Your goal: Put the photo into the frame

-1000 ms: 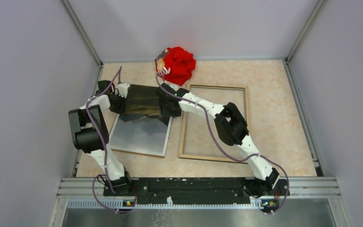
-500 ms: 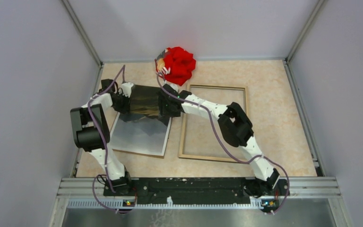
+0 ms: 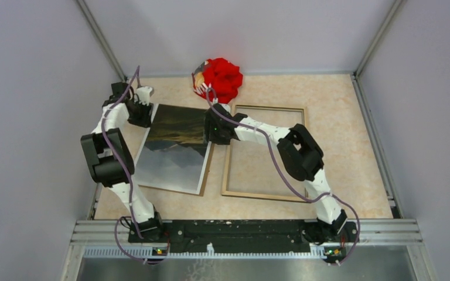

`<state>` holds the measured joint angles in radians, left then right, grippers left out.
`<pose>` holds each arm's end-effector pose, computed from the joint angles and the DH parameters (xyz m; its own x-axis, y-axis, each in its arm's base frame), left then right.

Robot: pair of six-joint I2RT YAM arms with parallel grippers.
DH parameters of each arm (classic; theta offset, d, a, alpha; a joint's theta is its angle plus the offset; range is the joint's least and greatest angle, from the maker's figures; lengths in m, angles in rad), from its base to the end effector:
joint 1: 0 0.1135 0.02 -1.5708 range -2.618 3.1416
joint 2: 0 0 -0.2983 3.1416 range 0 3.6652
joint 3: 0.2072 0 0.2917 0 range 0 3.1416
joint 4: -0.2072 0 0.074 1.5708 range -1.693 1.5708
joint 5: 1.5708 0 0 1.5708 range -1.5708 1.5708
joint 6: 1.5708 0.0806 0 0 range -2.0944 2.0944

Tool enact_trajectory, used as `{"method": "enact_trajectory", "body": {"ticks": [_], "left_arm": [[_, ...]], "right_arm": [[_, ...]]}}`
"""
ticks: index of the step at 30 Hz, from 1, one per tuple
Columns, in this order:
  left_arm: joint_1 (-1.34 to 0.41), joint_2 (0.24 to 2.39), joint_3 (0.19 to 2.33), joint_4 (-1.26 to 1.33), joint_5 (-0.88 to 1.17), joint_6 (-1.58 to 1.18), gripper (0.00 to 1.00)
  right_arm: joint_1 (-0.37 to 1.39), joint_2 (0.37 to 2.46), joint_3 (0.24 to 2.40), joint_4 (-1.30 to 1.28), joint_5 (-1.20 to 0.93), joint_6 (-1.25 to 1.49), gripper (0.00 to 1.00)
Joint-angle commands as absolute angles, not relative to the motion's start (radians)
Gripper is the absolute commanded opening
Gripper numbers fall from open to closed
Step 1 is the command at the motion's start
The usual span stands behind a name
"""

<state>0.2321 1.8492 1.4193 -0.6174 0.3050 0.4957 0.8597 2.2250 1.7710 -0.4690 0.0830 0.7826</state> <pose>0.4551 0.0827 0.2052 -0.7763 0.2827 -0.5635 0.3364 0.9417 0.0090 0.3820 0.4332 0.1559 -0.8784 0.0570 -0.4745 -0.1452 0.9141 0.3786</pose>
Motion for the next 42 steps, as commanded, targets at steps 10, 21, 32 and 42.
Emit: {"method": "enact_trajectory", "body": {"ticks": [10,21,32,42], "left_arm": [[0.31,1.905,1.249,-0.303,-0.073,0.525,0.45],[0.275,1.874,1.163,-0.346,0.069,0.481,0.44],[0.256,1.834,1.089,-0.335,0.104,0.464,0.44],[0.207,1.796,1.054,-0.324,0.105,0.447,0.43]], "right_arm": [[0.834,2.154,1.705,-0.342,0.013,0.833,0.61],[0.783,2.09,1.455,-0.096,-0.113,0.953,0.6],[0.788,2.099,1.439,-0.119,-0.116,0.974,0.6],[0.792,2.103,1.404,-0.029,-0.174,1.04,0.6]]}}
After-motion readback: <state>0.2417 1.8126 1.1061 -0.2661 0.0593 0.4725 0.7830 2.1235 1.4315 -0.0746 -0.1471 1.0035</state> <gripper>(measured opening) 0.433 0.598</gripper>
